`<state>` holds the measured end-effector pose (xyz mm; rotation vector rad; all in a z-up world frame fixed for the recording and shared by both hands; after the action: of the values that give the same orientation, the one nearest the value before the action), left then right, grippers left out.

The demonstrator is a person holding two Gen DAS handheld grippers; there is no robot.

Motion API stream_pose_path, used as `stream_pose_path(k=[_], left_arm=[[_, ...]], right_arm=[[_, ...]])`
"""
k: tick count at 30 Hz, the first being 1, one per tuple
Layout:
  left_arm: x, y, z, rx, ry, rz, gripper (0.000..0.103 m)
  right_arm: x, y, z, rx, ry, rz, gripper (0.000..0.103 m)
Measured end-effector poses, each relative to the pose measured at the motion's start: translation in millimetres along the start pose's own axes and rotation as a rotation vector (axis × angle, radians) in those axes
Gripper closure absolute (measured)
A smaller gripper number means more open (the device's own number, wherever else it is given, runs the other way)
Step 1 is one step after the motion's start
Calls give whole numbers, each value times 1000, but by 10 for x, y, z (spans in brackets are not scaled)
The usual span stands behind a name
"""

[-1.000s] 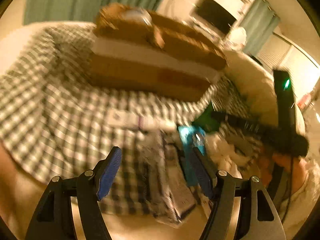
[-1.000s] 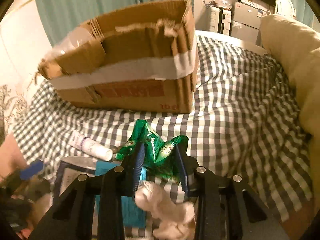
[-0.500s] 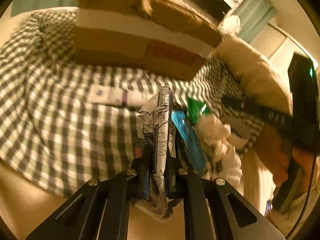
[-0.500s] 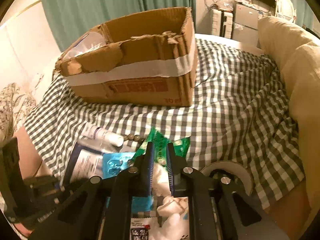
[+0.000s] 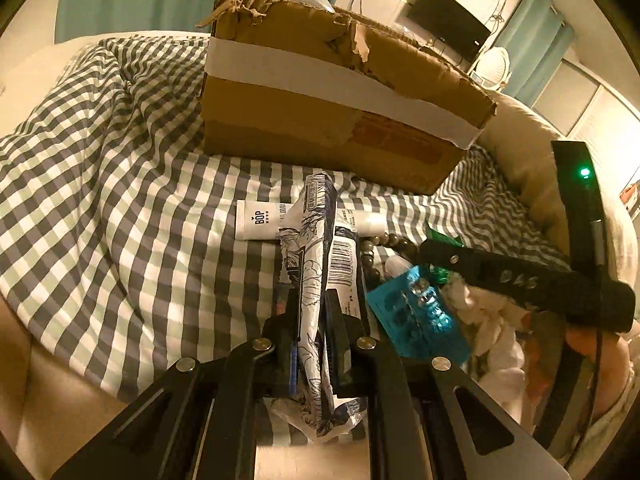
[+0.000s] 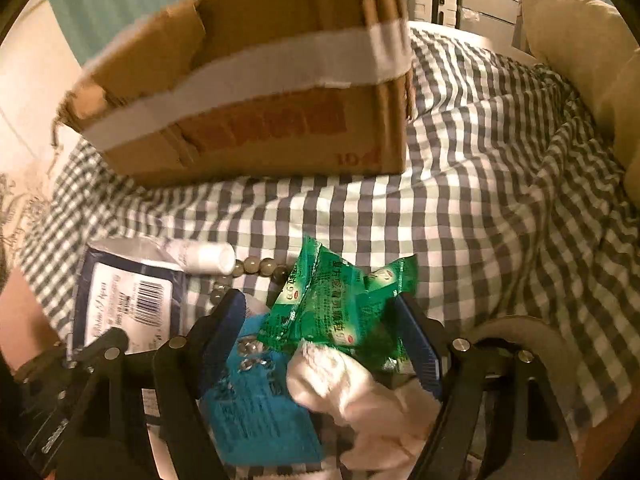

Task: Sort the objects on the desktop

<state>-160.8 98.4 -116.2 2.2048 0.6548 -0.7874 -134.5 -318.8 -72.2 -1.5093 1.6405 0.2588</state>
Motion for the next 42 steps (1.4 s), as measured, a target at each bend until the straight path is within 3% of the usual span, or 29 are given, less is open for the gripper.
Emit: stream_pose_path(k=[4, 8, 14, 21, 27, 33, 42], left_arm=[[111, -4, -26, 2, 3, -8, 92], [128, -9, -31, -3, 10, -3, 92], [93, 19, -19, -6, 23, 4, 92], [-146, 69, -80, -16, 87, 45, 92], [-486, 273, -214, 17, 178, 89, 92], [-734, 424, -352, 45, 223, 90, 92], [-1203, 536, -578, 26, 301, 92, 92]], right_arm=[[145, 12, -11, -4, -18, 51, 27], [204, 109, -5, 21, -19, 78, 53], [91, 190, 20, 44, 9, 61, 64], [-363, 186, -3, 65, 104, -9, 64], [-916, 48, -86, 66, 232, -181, 64], [-1316, -31, -93, 50, 301, -282, 64], [-1788, 19, -132, 54, 379, -327, 64]])
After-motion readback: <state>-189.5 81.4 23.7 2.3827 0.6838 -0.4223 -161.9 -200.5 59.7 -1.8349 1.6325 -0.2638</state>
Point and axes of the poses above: each gripper's, at about its wrist camera, not at the fingertips, and x roughly the way its jaws point, y to its right, z to its underside, the point moved 5 cm from there along x, roughly the way its jaws point, and after that the axes turned 8 degrees about z, right-handed, at the moved point
